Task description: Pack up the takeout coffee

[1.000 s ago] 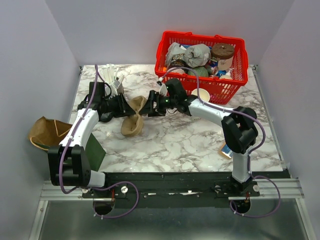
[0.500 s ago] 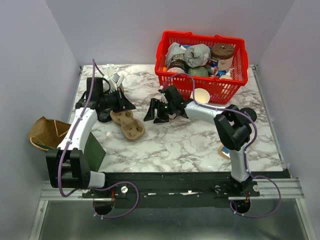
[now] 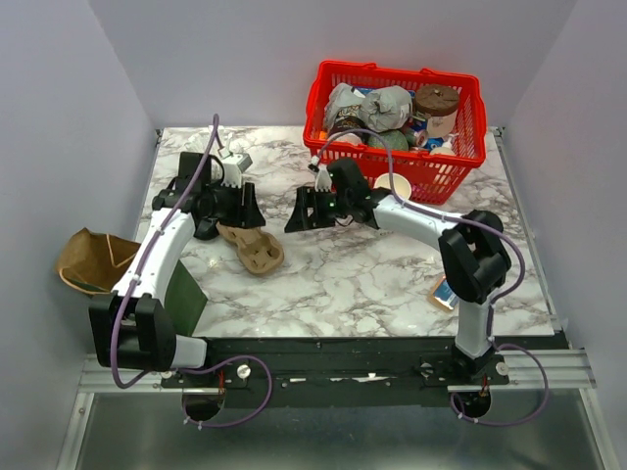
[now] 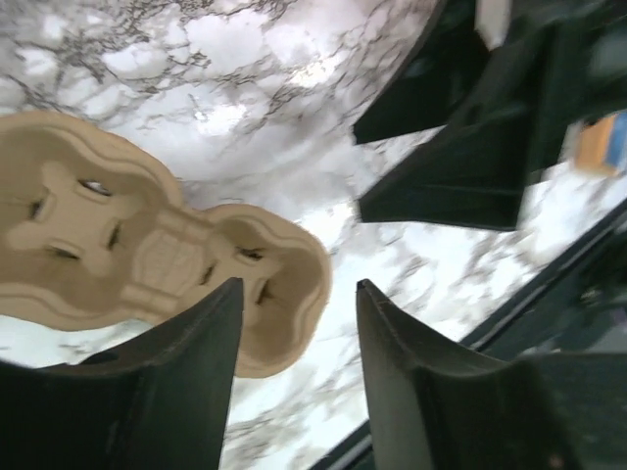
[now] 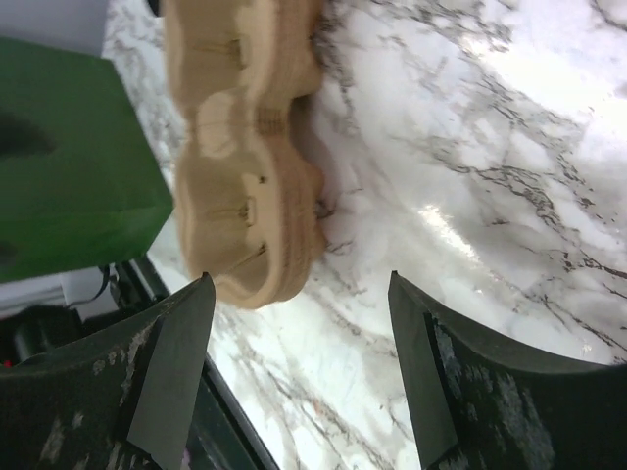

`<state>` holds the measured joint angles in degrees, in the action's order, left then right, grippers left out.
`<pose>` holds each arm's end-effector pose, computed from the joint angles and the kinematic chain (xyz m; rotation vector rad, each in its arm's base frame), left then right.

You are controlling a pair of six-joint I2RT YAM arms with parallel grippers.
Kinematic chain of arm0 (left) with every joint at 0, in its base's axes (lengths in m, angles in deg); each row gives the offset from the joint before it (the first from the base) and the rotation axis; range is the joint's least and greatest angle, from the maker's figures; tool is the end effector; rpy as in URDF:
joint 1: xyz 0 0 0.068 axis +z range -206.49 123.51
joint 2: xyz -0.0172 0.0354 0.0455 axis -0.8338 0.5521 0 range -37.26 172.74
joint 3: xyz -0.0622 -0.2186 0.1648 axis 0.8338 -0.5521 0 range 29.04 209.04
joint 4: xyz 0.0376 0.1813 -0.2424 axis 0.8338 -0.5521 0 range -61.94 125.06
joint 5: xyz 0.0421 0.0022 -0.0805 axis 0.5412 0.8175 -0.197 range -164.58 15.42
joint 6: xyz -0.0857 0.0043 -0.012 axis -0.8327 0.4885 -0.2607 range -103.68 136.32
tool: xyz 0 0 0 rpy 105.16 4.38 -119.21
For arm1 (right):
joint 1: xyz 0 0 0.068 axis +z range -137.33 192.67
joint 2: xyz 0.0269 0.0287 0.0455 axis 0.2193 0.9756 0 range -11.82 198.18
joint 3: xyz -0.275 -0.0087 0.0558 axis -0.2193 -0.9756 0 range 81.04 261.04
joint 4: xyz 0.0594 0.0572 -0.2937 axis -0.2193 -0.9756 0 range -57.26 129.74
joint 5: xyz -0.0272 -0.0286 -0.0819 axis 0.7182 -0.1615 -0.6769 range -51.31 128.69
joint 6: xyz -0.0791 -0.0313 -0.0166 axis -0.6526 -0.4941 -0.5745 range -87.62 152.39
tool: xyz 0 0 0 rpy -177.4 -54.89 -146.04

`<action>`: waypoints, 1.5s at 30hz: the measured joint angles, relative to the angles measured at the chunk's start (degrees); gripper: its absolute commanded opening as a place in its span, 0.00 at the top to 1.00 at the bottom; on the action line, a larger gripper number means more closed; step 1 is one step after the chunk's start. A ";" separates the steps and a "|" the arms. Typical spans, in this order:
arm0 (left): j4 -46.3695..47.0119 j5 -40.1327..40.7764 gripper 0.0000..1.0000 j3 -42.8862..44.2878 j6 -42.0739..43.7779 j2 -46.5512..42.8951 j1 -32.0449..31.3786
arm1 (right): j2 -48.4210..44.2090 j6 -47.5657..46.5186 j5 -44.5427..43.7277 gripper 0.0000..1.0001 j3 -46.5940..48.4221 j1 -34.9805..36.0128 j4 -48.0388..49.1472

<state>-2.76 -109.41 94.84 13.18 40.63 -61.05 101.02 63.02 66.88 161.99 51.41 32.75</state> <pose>0.3436 -0.0714 0.2726 0.3008 2.3670 -0.8001 0.3787 0.3504 0.1727 -0.4610 2.3945 1.1586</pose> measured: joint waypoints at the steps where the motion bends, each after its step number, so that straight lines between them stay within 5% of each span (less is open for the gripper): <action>1: -0.61 0.66 0.39 0.22 1.66 0.00 -0.28 | -1.16 -1.42 0.90 0.20 -0.24 -0.13 -0.04; 11: -10.16 3.58 0.36 1.99 32.17 3.89 -1.95 | -8.17 -19.82 8.52 0.19 3.02 -1.40 -6.56; 17: -12.68 6.97 0.38 6.80 41.31 10.27 -2.84 | -11.98 -29.38 9.62 0.15 5.03 -1.46 -12.85; 29: -12.07 12.98 0.37 9.57 37.73 14.56 -4.52 | -15.43 -37.40 8.26 0.13 5.01 -1.73 -15.74; 37: -12.98 23.28 0.51 10.32 23.02 7.67 -4.57 | -8.37 -38.23 8.31 0.20 6.54 -1.75 -15.08; 45: -15.54 36.81 0.51 2.60 23.34 3.98 -4.55 | 0.35 -37.68 6.08 0.25 11.08 -1.75 -13.16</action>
<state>-18.30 -72.60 97.44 36.52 44.61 -65.60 101.37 25.34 72.95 173.07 49.66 19.60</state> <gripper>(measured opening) 0.490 0.761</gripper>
